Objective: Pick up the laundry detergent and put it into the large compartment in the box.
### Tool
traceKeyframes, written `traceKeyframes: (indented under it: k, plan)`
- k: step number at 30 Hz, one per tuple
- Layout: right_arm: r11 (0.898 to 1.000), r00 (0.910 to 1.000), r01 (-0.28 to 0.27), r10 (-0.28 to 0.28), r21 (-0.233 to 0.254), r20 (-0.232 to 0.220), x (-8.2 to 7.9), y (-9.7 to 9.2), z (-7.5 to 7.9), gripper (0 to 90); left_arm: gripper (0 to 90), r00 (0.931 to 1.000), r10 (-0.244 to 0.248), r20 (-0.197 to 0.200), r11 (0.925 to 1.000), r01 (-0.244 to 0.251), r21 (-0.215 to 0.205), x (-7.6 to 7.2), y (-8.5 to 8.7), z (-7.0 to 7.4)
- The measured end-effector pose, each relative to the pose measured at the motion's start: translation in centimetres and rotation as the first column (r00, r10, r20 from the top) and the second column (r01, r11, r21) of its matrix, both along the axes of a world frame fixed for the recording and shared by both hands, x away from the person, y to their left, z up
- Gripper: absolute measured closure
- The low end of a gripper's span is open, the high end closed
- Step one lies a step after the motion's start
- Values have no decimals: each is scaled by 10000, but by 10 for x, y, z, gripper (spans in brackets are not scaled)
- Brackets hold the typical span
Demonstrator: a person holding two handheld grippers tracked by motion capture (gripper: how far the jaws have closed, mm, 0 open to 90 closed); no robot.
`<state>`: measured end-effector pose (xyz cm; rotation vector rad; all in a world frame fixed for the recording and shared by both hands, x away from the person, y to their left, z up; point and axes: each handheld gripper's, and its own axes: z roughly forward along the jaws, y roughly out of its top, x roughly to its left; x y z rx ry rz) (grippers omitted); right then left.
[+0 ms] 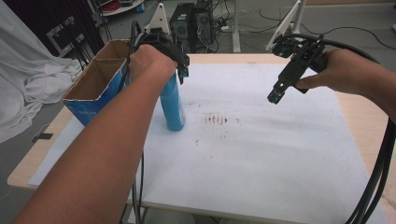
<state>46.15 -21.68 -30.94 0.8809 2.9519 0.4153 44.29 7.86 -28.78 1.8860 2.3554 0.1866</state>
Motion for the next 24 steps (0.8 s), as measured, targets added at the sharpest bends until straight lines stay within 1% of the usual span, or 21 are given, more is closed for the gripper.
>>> traceKeyframes:
  k: [6, 8, 14, 19, 20, 24]
  plan:
    - [10000, 10000, -20, 20, -21, -16, 1, 0, 0, 36, 193, 10000, 35, -27, 9999, -35, 139, 0, 0, -1]
    - [10000, 10000, -49, 49, 52, 11, 1, -1, -1, 36, 206, 10000, 27, -28, 9999, -26, 146, 0, 0, -2]
    - [10000, 10000, -26, 26, 64, 5, 1, -1, -1, 36, 235, 10000, 23, -34, 9998, -22, 187, 0, 0, -2]
    - [10000, 10000, -20, 20, 74, -12, 2, -1, 0, 36, 279, 10000, 13, -13, 10000, -13, 95, 0, 0, -3]
    - [10000, 10000, -20, 20, 84, -16, 2, -1, -1, 36, 290, 10000, 1, -1, 10000, -1, 10, 0, 0, -2]
    - [10000, 10000, -33, 33, 87, -10, 2, -1, -1, 36, 330, 10000, 16, 70, 9999, -15, -104, 0, -1, -3]
